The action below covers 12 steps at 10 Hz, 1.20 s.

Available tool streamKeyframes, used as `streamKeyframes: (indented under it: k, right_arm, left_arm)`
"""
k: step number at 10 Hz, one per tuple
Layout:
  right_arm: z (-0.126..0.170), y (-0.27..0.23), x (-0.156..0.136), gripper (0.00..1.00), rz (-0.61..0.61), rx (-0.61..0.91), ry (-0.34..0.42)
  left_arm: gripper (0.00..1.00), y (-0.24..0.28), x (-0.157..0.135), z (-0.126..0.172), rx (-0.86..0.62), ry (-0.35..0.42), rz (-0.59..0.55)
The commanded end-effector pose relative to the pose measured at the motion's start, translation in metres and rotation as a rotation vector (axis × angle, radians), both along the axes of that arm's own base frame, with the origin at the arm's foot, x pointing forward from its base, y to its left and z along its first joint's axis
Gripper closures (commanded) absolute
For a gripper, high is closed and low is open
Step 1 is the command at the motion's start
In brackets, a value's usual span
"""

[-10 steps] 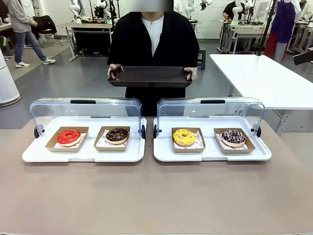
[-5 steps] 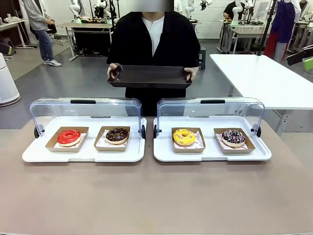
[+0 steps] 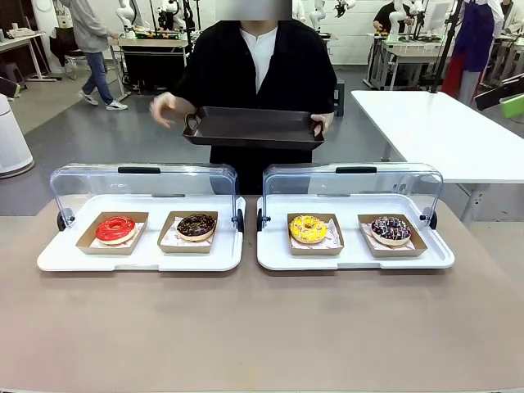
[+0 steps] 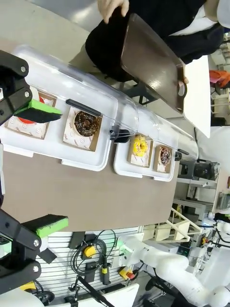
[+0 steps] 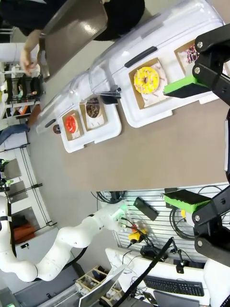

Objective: Provide the desired donut to the person.
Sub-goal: Pick up and lift the Paper togo box containing the Donut pointed at by the person.

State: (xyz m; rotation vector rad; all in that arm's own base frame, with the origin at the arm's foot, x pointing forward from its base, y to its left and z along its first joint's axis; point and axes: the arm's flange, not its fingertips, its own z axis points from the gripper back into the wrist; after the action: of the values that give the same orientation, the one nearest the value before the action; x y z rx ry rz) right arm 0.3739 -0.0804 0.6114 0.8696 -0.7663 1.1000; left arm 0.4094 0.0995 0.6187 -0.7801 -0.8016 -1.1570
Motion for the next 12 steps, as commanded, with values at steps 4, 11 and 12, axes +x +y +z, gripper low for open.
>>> streamKeyframes:
  k: [4, 11, 12]
  right_arm:
    - [0.0001, -0.0017, -0.0011, 0.00, 0.006, 0.006, -0.006]
    - [0.0001, -0.0017, -0.0011, 0.00, 0.006, 0.006, -0.006]
    - [0.0001, -0.0017, -0.0011, 0.00, 0.006, 0.006, -0.006]
  left_arm:
    - [0.00, 0.0000, 0.0003, 0.0015, -0.019, -0.001, -0.005]
    - [0.00, 0.0000, 0.0003, 0.0015, -0.019, -0.001, -0.005]
    - [0.00, 0.0000, 0.0003, 0.0015, -0.019, -0.001, -0.005]
